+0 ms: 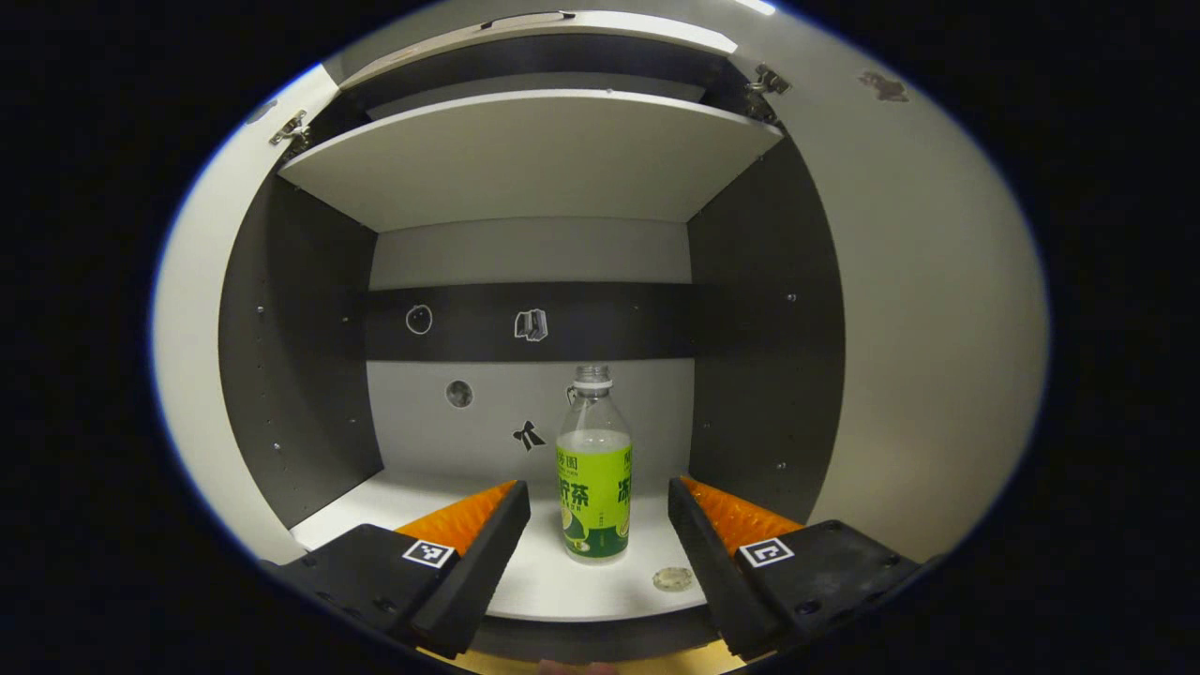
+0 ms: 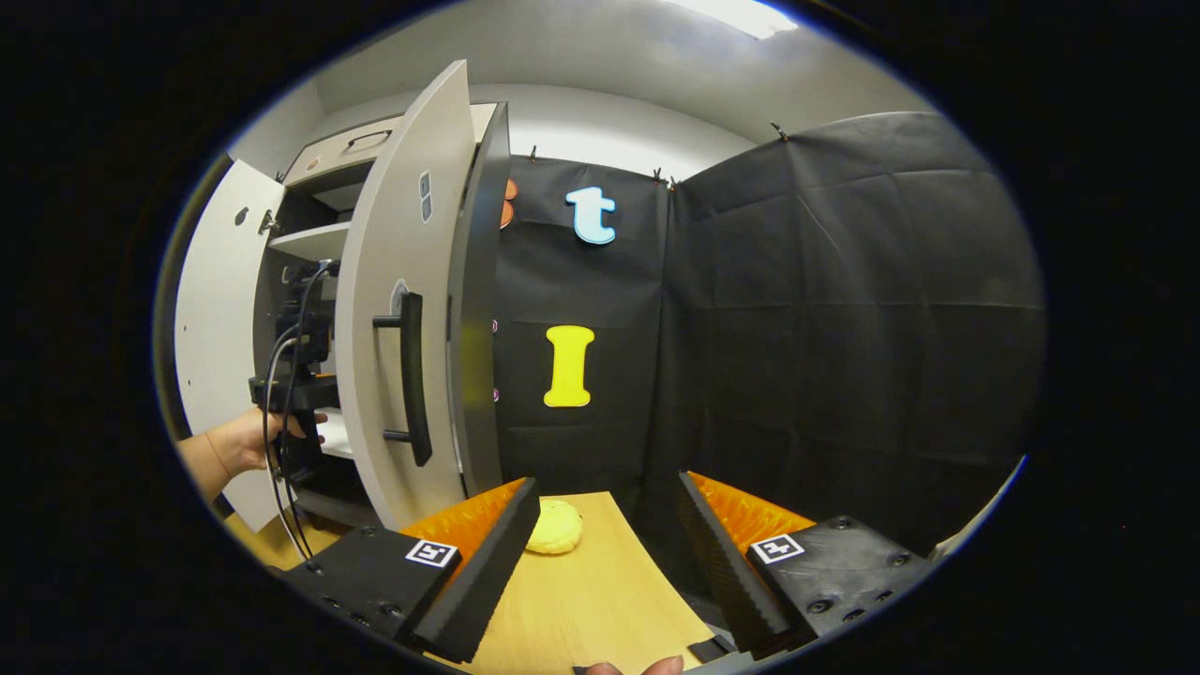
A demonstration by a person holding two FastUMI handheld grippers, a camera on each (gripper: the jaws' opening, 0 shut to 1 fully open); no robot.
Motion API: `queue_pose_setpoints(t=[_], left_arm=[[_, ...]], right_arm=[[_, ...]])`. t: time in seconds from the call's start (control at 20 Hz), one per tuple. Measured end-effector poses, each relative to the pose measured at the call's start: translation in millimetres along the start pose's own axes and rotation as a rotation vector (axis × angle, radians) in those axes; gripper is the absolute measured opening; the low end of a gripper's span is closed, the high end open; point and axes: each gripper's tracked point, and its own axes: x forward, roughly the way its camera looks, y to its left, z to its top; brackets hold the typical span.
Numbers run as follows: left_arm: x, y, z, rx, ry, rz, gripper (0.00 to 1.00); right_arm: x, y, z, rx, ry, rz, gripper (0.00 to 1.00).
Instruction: Grasp the bottle in the cabinet with the left hand and place it on the coaster, then close the right door with the right hand and the left door with the left hand.
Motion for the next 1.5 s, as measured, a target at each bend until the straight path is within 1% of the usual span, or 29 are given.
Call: queue_pose_setpoints(t=[0.3,0.7,0.8,0.85,0.9,0.95,1.0,1.1,1.25,1.5], left_arm=[[43.3,-3.9,-8.0,0.02,0.001,0.021,0.94],[87.6,9.6,-14.3,-0.035,0.016,0.073,0.95],[90.8,9.6,-17.5,-0.03,0.024,0.057,0.95],[89.2,10.6,-17.4,-0.028,0.021,0.056,0.92],[89.9,9.5,-17.1,-0.026,0.018,0.049,0.85],[88.5,8.1,-15.6,-0.023,0.014,0.035,0.79],[86.0,9.6,-14.2,-0.019,0.009,0.029,0.78],[74.1,12.5,-4.0,-0.007,-0.016,0.015,0.78],[45.2,13.1,10.4,-0.017,-0.033,-0.02,0.78],[-25.8,21.9,26.8,-0.015,-0.063,-0.071,0.78]], right_arm=[[27.2,-7.9,-8.7,-0.012,0.012,-0.014,0.98],[45.9,-20.0,-16.3,-0.018,0.025,-0.038,0.98],[48.9,-21.5,-17.4,-0.017,0.026,-0.045,0.98],[49.6,-21.3,-17.2,-0.014,0.026,-0.047,0.98],[49.5,-20.9,-16.9,-0.011,0.025,-0.051,0.98],[49.9,-20.7,-16.1,-0.006,0.021,-0.053,0.98],[49.7,-19.1,-13.5,-0.002,0.017,-0.055,0.98],[47.6,-15.4,-11.5,-0.003,0.011,-0.052,0.98],[43.6,-9.5,-6.8,0.003,0.0,-0.048,0.98],[34.1,9.4,-1.8,0.021,-0.015,-0.026,0.98]])
